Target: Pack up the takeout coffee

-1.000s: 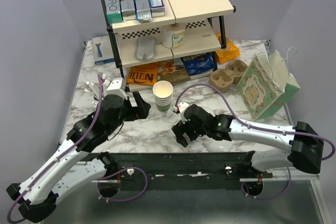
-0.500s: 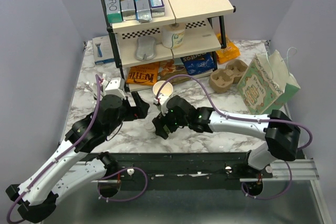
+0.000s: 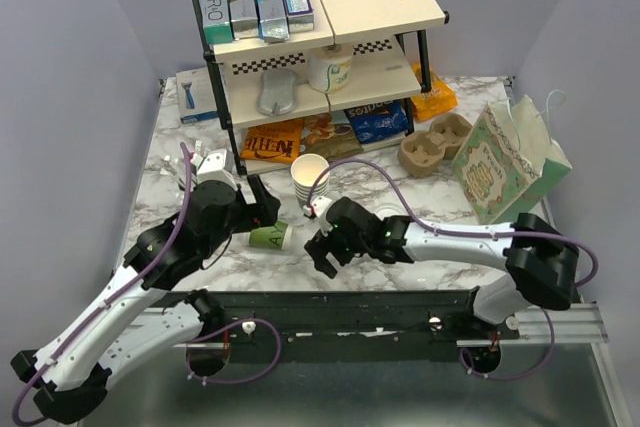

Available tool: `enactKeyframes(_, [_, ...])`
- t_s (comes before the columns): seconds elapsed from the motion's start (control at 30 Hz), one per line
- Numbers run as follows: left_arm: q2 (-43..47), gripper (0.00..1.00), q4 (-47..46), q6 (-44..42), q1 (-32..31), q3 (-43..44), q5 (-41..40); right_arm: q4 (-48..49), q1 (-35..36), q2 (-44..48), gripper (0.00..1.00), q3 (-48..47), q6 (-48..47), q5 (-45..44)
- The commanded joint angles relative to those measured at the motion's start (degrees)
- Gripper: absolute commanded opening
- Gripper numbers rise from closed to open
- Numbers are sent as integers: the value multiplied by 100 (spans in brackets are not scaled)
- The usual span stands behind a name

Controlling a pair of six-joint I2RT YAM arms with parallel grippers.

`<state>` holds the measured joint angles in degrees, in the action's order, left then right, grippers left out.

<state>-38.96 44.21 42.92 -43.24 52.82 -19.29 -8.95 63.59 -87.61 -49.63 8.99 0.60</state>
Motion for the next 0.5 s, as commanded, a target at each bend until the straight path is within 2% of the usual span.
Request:
enactKeyframes(0.0, [-173, 99, 791, 647, -9, 220, -751, 517, 206, 509, 94, -282, -748, 528])
enactKeyframes(0.17, [-400, 99, 853, 692, 192, 378, -1278, 394, 356, -316, 95, -1355, -1320, 282])
enactKeyframes(0.3, [-657, 99, 695, 402, 764, 624, -754, 490, 347, -870, 96, -2015, -1681, 187])
enactKeyframes(0.47, [-140, 99, 571, 296, 1011, 633, -593, 860, 356, -1476, 98, -2428, -1980, 458])
